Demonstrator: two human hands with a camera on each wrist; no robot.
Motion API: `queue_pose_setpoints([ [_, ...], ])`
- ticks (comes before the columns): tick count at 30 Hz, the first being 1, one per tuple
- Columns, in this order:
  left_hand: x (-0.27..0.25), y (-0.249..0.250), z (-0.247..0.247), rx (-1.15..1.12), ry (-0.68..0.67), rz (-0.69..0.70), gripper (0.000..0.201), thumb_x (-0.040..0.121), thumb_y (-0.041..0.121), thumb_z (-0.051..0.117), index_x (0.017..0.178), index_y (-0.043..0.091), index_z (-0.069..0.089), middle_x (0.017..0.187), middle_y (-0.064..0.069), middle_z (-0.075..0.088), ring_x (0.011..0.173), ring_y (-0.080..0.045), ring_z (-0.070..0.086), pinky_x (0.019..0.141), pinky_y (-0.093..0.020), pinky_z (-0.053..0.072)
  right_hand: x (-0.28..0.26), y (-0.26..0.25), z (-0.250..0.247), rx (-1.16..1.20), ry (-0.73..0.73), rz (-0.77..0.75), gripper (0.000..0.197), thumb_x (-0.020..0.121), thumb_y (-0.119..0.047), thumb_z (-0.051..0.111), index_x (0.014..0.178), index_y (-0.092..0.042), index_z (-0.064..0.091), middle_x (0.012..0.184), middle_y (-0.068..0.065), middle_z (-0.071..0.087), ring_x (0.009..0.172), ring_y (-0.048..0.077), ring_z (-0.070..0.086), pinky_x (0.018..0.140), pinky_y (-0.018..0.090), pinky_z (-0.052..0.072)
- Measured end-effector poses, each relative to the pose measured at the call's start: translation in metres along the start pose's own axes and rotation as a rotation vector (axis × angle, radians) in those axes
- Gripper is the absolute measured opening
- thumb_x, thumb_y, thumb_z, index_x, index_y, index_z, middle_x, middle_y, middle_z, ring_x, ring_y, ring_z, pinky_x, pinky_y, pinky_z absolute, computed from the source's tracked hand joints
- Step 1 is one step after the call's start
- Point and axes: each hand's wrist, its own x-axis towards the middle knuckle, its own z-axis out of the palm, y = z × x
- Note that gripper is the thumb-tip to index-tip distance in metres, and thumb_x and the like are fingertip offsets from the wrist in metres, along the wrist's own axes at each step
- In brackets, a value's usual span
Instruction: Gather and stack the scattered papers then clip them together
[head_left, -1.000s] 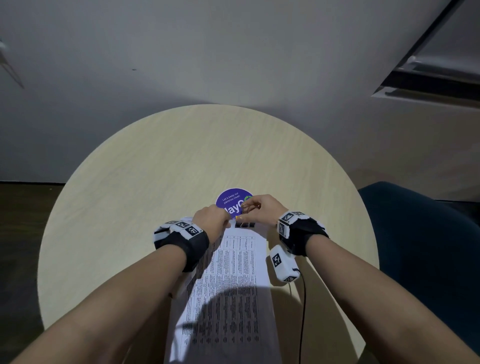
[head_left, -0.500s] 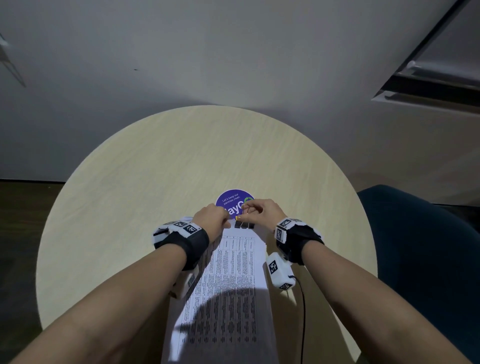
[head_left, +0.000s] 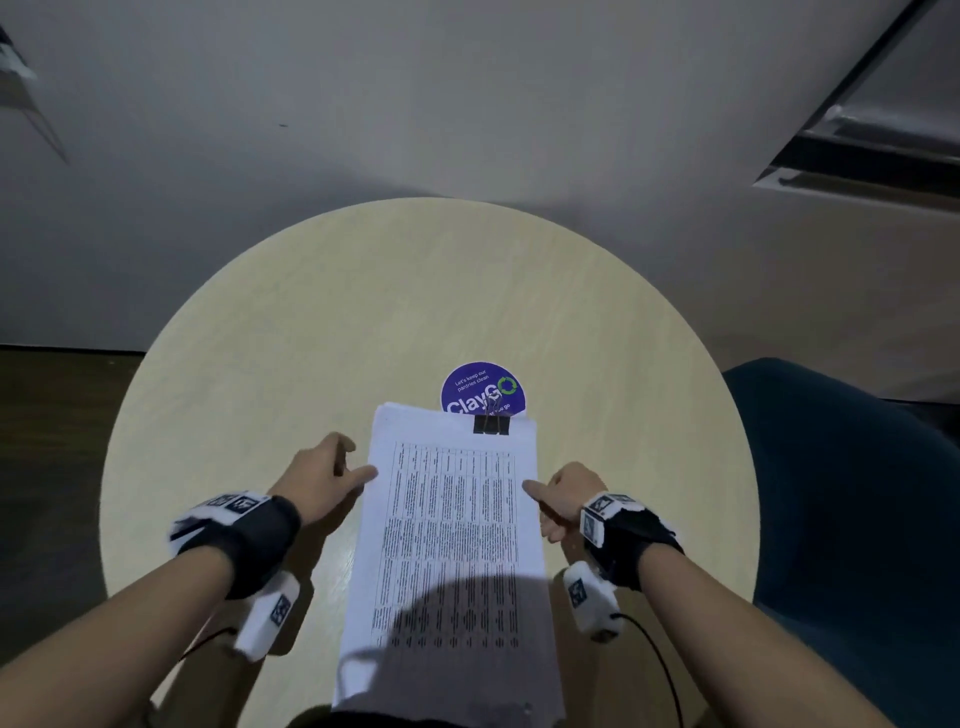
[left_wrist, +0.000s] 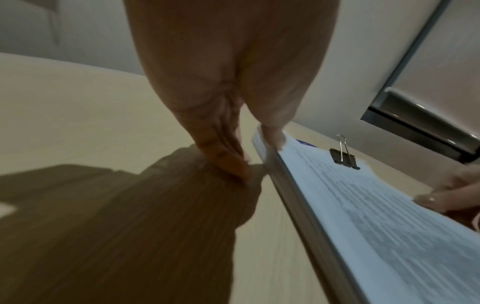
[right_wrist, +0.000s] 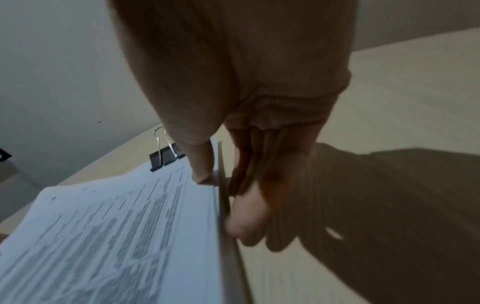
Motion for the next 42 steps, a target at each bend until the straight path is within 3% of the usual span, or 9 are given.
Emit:
queue_pose_setpoints([
  [6, -0.032, -0.007, 0.019, -0.093, -0.020, 0.044, 0.053, 0.074, 0.020, 0.077, 0.124, 0.019, 0.060, 0.077, 0.010, 0.064, 0.069, -0.004, 0.058, 0.060, -0.008, 0.038, -0.013, 0.004, 0.022, 0.118, 0.208, -0.055, 0.035, 0.078, -0.031, 0.065, 0.051, -0.013, 0.052, 0.050, 0.008, 0.062, 0.049, 0.024, 0.064, 0.058, 0.027, 0.056],
  [13, -0.047, 0.010, 0.017, -0.184, 0.041, 0.091, 0.032, 0.079, 0.012, 0.066, 0.091, 0.041, 0.058, 0.066, 0.020, 0.069, 0.073, -0.004, 0.067, 0.069, -0.007, 0.047, -0.030, 0.002, 0.029, 0.167, 0.305, -0.116, 0.019, 0.078, -0.024, 0.056, 0.060, -0.017, 0.054, 0.061, 0.009, 0.050, 0.058, 0.019, 0.044, 0.059, 0.025, 0.033],
  [16, -0.056, 0.008, 0.016, -0.177, -0.013, 0.094, 0.033, 0.082, 0.012, 0.062, 0.104, 0.037, 0.061, 0.090, 0.020, 0.068, 0.089, -0.007, 0.065, 0.082, -0.019, 0.046, -0.043, 0.006, 0.034, 0.137, 0.283, -0.161, 0.022, 0.085, -0.024, 0.056, 0.103, -0.018, 0.068, 0.101, 0.016, 0.065, 0.092, 0.023, 0.062, 0.082, 0.026, 0.044],
  [20, -0.067, 0.007, 0.010, -0.107, -0.195, 0.135, 0.040, 0.078, 0.030, 0.063, 0.115, 0.042, 0.054, 0.115, 0.014, 0.068, 0.103, -0.007, 0.065, 0.091, -0.026, 0.048, -0.067, 0.006, 0.045, 0.122, 0.201, -0.240, 0.063, 0.090, -0.033, 0.056, 0.148, -0.020, 0.034, 0.151, -0.002, 0.039, 0.137, 0.018, 0.041, 0.110, 0.030, 0.036],
  [24, -0.071, 0.018, 0.003, -0.016, -0.216, 0.136, 0.072, 0.069, 0.054, 0.060, 0.133, 0.025, 0.047, 0.128, 0.002, 0.062, 0.112, -0.018, 0.061, 0.101, -0.036, 0.045, -0.082, -0.004, 0.045, 0.095, 0.195, -0.306, 0.063, 0.093, -0.023, 0.059, 0.149, -0.016, 0.030, 0.154, 0.000, 0.034, 0.141, 0.016, 0.035, 0.095, 0.014, 0.029],
  [28, -0.075, 0.035, -0.006, 0.132, -0.186, 0.025, 0.065, 0.091, 0.040, 0.057, 0.142, 0.005, 0.039, 0.146, -0.009, 0.045, 0.130, -0.024, 0.048, 0.105, -0.028, 0.037, -0.094, -0.020, 0.046, 0.017, 0.137, -0.212, 0.063, 0.094, -0.024, 0.057, 0.149, -0.013, 0.030, 0.155, 0.003, 0.032, 0.139, 0.019, 0.038, 0.109, 0.027, 0.032],
  [32, -0.087, 0.041, -0.003, 0.329, -0.182, -0.012, 0.030, 0.095, 0.036, 0.050, 0.083, 0.009, 0.050, 0.117, -0.015, 0.062, 0.107, -0.029, 0.058, 0.080, -0.028, 0.040, -0.102, -0.010, 0.043, -0.128, 0.140, -0.029, 0.046, 0.098, -0.013, 0.051, 0.140, 0.002, 0.041, 0.149, 0.017, 0.041, 0.134, 0.026, 0.044, 0.086, 0.008, 0.043],
  [38, -0.109, 0.020, 0.031, 0.360, -0.308, -0.065, 0.035, 0.092, 0.038, 0.053, 0.068, 0.012, 0.052, 0.061, 0.000, 0.053, 0.072, -0.022, 0.054, 0.057, -0.025, 0.038, -0.103, 0.041, 0.065, -0.142, 0.086, 0.048, 0.047, 0.087, -0.024, 0.061, 0.130, -0.006, 0.054, 0.132, 0.016, 0.056, 0.120, 0.031, 0.055, 0.092, 0.035, 0.049],
  [42, -0.119, 0.022, 0.027, 0.314, -0.310, -0.039, 0.039, 0.093, 0.039, 0.052, 0.105, 0.003, 0.062, 0.107, -0.015, 0.066, 0.101, -0.028, 0.061, 0.073, -0.025, 0.040, -0.107, 0.041, 0.056, -0.182, 0.130, -0.012, 0.052, 0.089, -0.034, 0.056, 0.134, -0.007, 0.051, 0.136, 0.014, 0.054, 0.123, 0.030, 0.053, 0.096, 0.034, 0.044],
])
